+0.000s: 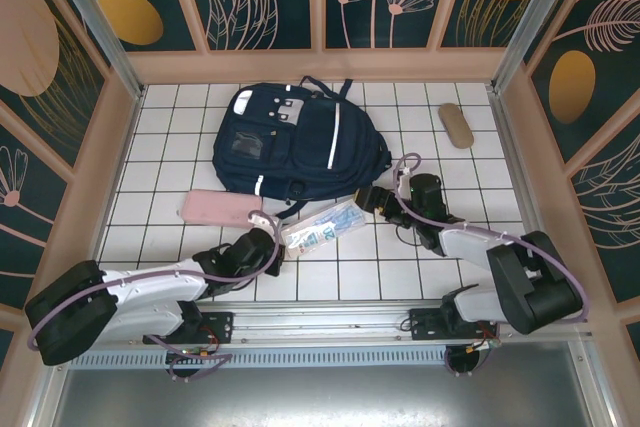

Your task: Pack the student bag

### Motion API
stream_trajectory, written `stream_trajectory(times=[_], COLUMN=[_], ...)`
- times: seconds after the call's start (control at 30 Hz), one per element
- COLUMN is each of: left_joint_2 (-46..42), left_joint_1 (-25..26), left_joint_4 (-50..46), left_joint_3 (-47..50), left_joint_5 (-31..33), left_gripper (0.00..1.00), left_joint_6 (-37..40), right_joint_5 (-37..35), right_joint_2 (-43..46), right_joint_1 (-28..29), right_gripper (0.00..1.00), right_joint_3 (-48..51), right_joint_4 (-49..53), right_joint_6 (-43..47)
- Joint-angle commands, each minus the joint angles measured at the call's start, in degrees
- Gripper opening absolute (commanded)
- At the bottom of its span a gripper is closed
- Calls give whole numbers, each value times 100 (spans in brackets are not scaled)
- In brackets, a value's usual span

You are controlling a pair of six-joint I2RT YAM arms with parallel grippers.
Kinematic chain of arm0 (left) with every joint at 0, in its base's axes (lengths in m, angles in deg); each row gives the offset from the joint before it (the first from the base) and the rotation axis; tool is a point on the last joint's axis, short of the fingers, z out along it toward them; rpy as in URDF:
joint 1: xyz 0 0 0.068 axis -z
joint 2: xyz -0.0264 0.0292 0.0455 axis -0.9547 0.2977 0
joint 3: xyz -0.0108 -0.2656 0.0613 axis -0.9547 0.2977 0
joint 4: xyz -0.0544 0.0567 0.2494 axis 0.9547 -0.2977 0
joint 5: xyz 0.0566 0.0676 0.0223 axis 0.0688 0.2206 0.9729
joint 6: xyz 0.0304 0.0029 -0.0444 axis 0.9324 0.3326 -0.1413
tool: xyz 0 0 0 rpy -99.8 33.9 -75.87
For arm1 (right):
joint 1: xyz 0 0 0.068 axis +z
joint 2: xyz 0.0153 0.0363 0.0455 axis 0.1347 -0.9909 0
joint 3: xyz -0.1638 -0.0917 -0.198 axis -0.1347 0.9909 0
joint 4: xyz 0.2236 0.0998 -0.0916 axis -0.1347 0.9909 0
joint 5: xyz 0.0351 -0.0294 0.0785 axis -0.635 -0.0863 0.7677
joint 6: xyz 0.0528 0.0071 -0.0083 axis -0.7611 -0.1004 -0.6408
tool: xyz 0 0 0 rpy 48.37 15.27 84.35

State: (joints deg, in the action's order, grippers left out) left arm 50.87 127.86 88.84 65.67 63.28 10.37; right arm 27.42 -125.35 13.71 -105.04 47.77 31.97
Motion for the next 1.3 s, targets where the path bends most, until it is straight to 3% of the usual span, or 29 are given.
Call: stream_trajectory(times=[0.0, 0.23, 0.43, 0.77, 1.1, 1.27], left_joint_2=[66, -89, -239, -346, 650, 1517], left_joint_1=[84, 114, 116, 115, 101, 44], left_joint_4=[115, 72, 38, 5, -89, -455], left_joint_3=[-119, -88, -33, -5, -560, -1152], left_joint_5=[225, 359, 469, 539, 357, 265], left_gripper=[0, 0, 0, 0, 0, 0], left_joint_6=[132, 111, 62, -189, -590, -708], right_joint_5=[340, 1095, 1570, 2175, 2149, 2084], right_joint_2=[-498, -1483, -2204, -2233, -2110, -2036], right_joint_1=[-144, -132, 162, 360, 360, 361], right_gripper=[94, 94, 93, 84, 75, 79], right_joint_3=[-27, -352, -800, -123, 330, 344], right_joint_4=[-420, -1320, -1413, -2448, -2815, -2488], right_joint_6=[-61, -322, -311, -787, -1008, -880])
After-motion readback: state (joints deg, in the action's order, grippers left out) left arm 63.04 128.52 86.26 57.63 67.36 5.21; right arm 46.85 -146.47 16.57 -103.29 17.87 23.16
